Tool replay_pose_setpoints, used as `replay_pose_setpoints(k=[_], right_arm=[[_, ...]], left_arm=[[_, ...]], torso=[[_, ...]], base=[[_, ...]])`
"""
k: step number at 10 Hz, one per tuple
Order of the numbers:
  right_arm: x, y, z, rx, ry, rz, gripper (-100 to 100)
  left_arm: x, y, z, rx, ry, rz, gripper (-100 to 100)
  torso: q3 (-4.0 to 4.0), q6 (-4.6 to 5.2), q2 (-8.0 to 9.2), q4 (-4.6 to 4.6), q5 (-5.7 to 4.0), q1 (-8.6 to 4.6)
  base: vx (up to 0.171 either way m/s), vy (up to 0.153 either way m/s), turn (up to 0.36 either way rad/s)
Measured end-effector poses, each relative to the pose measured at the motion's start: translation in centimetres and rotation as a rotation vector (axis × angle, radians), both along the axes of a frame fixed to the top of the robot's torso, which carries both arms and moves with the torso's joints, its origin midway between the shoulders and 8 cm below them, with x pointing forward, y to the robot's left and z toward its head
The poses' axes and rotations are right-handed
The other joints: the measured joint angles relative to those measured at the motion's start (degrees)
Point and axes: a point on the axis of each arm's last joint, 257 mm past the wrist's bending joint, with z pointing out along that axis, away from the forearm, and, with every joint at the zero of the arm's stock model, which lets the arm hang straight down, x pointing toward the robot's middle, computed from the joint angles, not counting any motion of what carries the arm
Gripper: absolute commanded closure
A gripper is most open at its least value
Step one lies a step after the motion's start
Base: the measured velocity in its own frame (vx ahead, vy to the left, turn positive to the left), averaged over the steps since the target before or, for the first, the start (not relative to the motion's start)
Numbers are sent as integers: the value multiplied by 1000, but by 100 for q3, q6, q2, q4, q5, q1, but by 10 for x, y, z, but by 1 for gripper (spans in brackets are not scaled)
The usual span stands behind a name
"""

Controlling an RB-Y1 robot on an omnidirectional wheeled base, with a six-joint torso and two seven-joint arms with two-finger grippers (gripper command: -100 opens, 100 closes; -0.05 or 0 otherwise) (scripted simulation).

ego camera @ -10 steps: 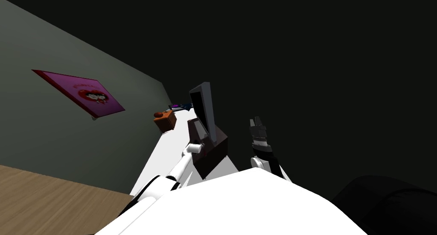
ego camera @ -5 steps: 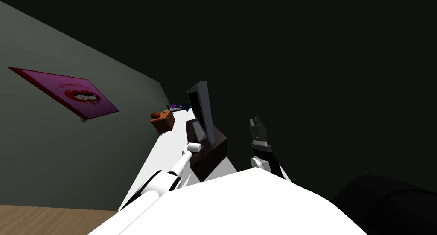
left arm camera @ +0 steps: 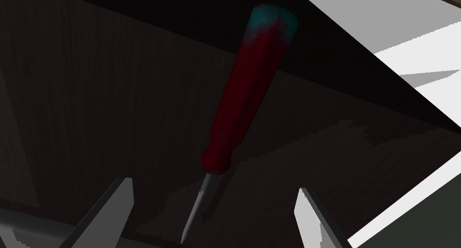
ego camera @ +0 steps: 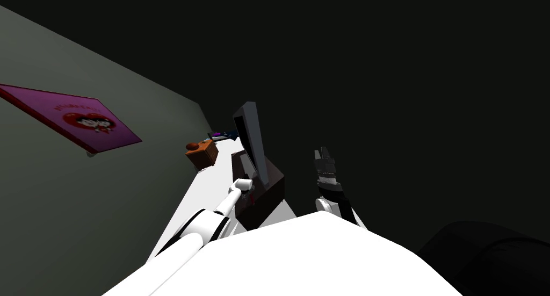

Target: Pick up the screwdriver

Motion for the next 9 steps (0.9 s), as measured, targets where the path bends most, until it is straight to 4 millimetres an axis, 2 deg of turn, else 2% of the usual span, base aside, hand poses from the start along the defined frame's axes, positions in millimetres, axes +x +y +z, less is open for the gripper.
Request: replay_pose_setpoints(k=[1,2,6,7,9], right_arm=[[0,0,0,0,0,0,0],[0,0,0,0,0,0,0],[0,0,0,0,0,0,0],[0,0,0,0,0,0,0],[0,0,0,0,0,0,0]], left_arm=[[-1,0,0,1,3,0,0],[-1,0,0,1,3,0,-100],[-13,1,-18,1,-1,13,-100],[-14,1,-18,1,-1,13,100],[-14,2,-18,2,0,14,100]], torso=[[4,-1,8,1,2,8],[8,-1,14,3,3,12],[5,-2,9,1,4,17],[9,-1,16,3,3,14],[5,6,12,-1,10,15]], base=[[0,0,0],[32,8,-54],[27,12,-24],[0,0,0],[-1,1,6]])
